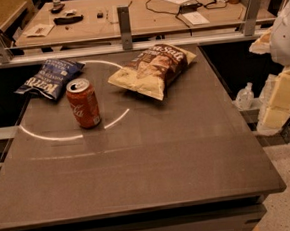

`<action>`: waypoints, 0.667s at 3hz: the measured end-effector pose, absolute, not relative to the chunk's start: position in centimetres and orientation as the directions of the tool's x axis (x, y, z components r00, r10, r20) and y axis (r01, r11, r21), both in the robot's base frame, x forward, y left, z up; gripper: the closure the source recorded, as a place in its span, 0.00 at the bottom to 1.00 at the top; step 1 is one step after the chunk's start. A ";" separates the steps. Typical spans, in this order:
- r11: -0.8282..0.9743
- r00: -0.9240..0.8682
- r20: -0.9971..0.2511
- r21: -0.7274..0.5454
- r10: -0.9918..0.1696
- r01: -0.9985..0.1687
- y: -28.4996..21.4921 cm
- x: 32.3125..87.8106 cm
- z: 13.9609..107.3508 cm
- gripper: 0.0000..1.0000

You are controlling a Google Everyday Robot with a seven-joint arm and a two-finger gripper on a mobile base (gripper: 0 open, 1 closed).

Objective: Knock coke can over

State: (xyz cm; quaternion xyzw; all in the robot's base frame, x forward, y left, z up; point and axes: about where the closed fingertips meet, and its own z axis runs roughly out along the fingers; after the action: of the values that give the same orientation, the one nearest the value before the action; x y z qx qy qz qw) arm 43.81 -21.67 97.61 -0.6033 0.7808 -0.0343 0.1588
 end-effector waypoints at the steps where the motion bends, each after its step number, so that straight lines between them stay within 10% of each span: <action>1: 0.270 -0.222 -0.207 -0.245 -0.953 -0.931 -21.7 43.8 97.6 0.00; 2: 0.279 -0.224 -0.238 -0.228 -0.945 -0.933 -21.6 44.0 97.8 0.00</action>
Offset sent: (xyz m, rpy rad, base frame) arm 0.0027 -0.0011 -0.0016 0.0838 0.0466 -0.0009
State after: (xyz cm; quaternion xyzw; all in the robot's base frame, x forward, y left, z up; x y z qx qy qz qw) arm 43.95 -21.65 97.78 -0.6002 0.7822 -0.0183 0.1659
